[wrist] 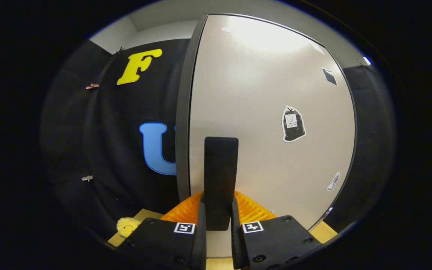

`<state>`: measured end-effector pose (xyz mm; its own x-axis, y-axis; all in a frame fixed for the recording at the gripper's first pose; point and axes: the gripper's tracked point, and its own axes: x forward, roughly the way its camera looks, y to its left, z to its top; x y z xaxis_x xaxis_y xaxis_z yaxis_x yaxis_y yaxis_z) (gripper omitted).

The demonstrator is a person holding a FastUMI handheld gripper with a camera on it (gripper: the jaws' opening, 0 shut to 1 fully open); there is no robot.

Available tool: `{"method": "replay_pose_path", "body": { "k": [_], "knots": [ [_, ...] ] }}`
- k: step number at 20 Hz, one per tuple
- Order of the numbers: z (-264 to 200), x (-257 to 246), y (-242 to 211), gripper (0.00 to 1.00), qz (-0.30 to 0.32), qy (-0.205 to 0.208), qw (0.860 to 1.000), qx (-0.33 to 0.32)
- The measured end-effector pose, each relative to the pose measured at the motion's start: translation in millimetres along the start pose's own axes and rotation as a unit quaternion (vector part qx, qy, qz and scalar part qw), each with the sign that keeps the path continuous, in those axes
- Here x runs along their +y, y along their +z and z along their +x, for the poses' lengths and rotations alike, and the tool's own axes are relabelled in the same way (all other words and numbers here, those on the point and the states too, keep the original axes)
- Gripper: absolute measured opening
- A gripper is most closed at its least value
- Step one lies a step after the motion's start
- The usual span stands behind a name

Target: Open the shoe cabinet door, grab the shoes and put them into the shoe cabinet, then close the shoe cabinet door.

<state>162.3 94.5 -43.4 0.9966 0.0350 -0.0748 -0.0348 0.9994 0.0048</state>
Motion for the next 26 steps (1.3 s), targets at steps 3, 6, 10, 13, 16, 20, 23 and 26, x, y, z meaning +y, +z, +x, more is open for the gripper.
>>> {"method": "replay_pose_path", "body": {
  "k": [3,6,10,13,16,20,23,26],
  "knots": [
    [-8.8,0.9,0.4,0.31,0.001,0.015,1.0,0.004],
    [-26.9,0.4,1.0,0.31,0.0,0.03,1.0,0.002],
    [-55.3,-8.7,0.8,0.31,0.0,0.049,0.999,0.002],
    [-73.8,-14.9,0.6,0.31,-0.004,0.067,0.998,0.002],
    [-87.0,-18.7,0.8,0.31,-0.003,0.085,0.996,0.005],
    [-102.6,-25.4,1.0,0.31,0.005,0.104,0.995,0.008],
    [-116.9,-30.9,4.2,0.31,0.012,0.12,0.993,0.008],
    [-125.3,-39.1,3.6,0.31,0.015,0.137,0.99,0.01]
  ]
}}
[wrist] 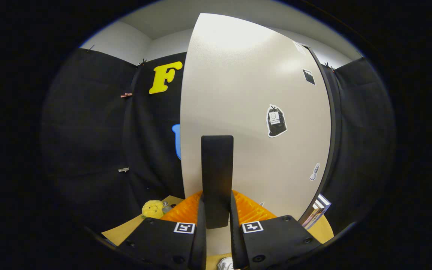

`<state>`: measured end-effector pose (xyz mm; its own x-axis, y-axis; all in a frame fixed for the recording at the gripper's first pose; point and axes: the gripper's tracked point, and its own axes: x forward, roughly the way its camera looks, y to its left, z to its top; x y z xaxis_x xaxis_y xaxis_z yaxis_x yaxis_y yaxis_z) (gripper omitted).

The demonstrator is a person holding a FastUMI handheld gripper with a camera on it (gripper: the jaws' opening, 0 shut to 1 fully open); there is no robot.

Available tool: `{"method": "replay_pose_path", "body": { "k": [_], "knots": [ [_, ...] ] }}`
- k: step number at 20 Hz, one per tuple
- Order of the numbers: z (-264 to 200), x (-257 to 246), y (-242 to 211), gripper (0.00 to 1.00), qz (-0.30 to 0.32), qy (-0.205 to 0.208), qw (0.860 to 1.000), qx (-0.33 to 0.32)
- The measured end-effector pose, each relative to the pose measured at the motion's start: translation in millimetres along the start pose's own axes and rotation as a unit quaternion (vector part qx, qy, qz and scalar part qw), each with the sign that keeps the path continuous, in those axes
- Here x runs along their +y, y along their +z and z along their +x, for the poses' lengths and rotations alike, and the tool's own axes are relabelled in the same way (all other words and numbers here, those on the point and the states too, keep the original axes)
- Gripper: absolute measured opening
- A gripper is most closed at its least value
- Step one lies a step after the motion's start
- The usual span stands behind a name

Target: Open the shoe cabinet door, grab the shoes and put them into the shoe cabinet, then close the shoe cabinet door.

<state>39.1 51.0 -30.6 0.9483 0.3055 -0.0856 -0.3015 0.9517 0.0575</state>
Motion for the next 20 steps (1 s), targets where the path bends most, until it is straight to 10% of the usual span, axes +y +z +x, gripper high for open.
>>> {"method": "replay_pose_path", "body": {
  "k": [20],
  "knots": [
    [-82.7,-69.6,2.0,0.3,0.0,0.031,1.0,0.002]
  ]
}}
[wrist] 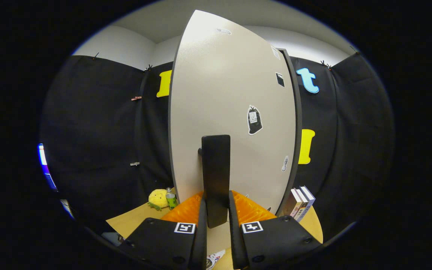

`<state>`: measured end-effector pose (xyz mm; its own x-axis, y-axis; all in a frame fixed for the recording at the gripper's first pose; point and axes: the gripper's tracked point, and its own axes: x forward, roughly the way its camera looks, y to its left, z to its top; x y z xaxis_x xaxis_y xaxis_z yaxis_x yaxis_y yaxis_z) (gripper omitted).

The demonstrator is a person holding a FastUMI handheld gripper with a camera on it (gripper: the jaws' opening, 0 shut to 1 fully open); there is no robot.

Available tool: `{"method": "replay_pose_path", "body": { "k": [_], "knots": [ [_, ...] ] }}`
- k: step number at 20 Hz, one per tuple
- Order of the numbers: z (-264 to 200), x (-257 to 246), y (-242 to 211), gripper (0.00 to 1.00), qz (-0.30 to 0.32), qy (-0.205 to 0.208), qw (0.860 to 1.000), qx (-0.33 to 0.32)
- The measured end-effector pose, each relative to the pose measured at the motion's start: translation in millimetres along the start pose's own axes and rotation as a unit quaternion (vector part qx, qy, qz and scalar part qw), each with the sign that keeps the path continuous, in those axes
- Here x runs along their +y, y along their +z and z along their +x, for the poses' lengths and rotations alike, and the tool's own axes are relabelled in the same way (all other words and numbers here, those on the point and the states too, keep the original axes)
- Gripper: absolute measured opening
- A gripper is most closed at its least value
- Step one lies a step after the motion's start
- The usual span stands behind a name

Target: Open the shoe cabinet door, grab the shoes and put them into the shoe cabinet, then close the shoe cabinet door.

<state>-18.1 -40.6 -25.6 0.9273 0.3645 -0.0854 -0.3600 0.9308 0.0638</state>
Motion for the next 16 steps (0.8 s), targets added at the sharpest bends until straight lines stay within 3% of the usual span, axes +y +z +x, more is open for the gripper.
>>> {"method": "replay_pose_path", "body": {
  "k": [16],
  "knots": [
    [-26.3,-42.2,-2.9,0.29,0.005,-0.041,0.999,-0.002]
  ]
}}
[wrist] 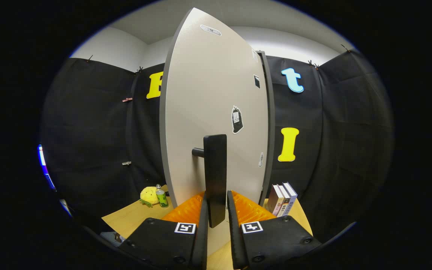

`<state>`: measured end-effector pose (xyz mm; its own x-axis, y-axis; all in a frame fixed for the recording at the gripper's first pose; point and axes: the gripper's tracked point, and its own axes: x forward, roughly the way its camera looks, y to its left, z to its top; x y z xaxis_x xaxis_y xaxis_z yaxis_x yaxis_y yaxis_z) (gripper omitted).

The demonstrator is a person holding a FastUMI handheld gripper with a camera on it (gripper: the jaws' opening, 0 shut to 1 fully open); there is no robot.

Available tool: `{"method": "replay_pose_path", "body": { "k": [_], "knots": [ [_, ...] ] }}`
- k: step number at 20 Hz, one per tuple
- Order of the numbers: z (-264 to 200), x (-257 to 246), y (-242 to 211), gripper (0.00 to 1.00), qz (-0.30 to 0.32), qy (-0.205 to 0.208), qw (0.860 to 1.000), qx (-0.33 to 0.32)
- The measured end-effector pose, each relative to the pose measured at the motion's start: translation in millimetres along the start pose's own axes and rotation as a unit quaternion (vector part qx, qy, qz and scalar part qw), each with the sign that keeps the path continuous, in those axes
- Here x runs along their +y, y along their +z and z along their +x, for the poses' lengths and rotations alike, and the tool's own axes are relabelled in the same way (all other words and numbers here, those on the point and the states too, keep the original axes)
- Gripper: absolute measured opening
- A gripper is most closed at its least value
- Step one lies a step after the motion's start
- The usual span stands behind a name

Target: Open the shoe cabinet door, grab the shoes and put them into the shoe cabinet, then close the shoe cabinet door.

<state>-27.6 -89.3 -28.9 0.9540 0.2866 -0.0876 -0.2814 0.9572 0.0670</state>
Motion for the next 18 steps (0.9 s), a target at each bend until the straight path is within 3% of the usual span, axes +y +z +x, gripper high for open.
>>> {"method": "replay_pose_path", "body": {
  "k": [7,12,18],
  "knots": [
    [-25.2,-41.8,-0.4,0.29,0.005,-0.075,0.997,0.011],
    [-60.9,-90.8,14.2,0.24,-0.008,-0.161,0.987,-0.01],
    [-77.9,-101.7,10.2,0.24,-0.005,-0.173,0.985,-0.017]
  ]
}}
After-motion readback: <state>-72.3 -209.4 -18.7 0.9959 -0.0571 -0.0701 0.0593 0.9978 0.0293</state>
